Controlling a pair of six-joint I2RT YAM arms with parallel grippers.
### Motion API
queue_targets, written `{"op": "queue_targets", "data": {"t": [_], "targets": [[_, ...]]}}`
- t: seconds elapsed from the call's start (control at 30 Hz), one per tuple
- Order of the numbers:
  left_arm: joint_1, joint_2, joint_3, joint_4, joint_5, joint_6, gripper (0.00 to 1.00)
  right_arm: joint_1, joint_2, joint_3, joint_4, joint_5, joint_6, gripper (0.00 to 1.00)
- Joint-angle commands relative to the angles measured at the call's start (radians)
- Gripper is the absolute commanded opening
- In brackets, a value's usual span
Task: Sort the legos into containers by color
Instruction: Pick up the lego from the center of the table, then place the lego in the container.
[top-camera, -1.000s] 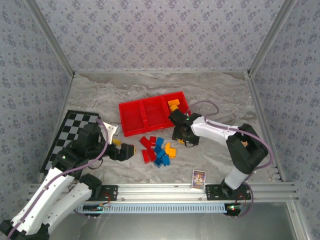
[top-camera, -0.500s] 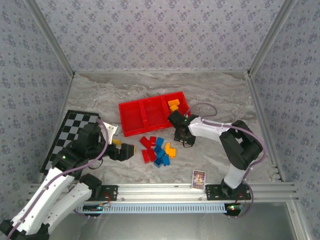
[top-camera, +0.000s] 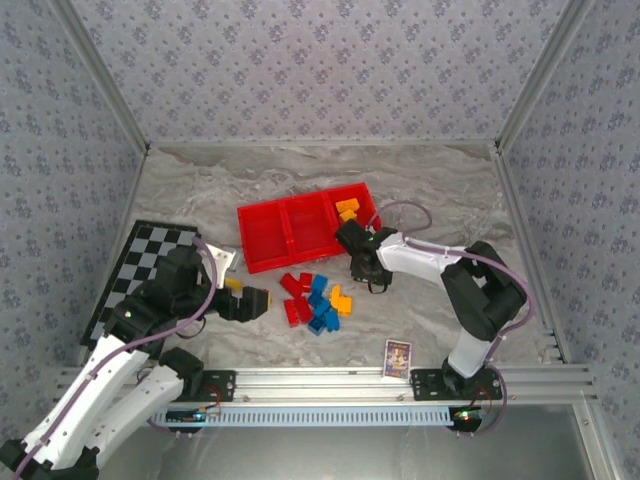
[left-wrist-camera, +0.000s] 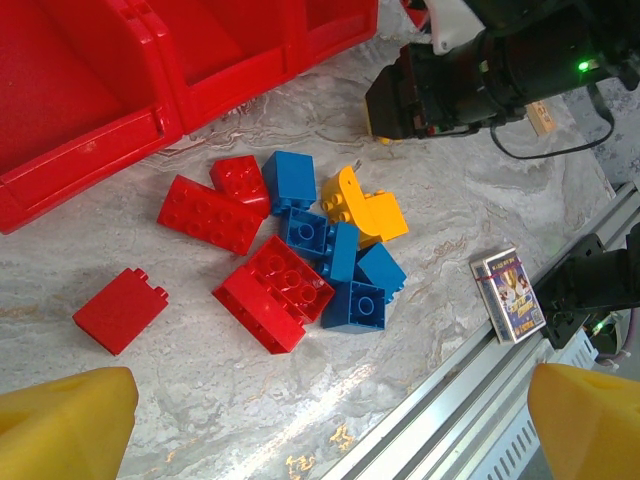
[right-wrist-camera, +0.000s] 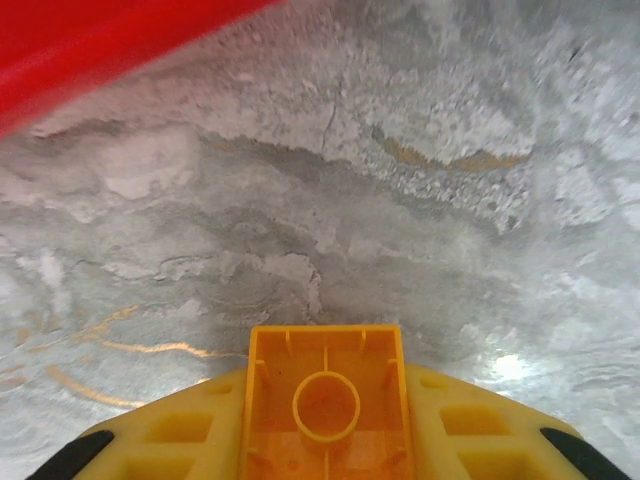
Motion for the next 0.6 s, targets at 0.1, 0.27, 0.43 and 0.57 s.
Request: {"op": "queue_targets", "data": {"t": [0.1,0.27,0.43,0.57], "targets": [[-0.005,0.019,0.002,0.006,0.012,0.015,1.0,0.008,-0.107,0.132,-0.088,0.075,-0.152,0.26],[-0.005,0.027,0.003,0.005,0.017,0.016,1.0,-0.047,-0.07,0.294,-0.092,0.044,-0.312,0.27],[-0.005,0.027,0.002,0.005,0.014,0.015,1.0,-0.126,0.05,0.435,-0.094,-0.023,-0.408,0.27],[-0.005,0.036,0.002,0.004,0.016,0.016,1.0,-0.169,0.139,0.509,-0.083,-0.084,-0.433,0.28]]}}
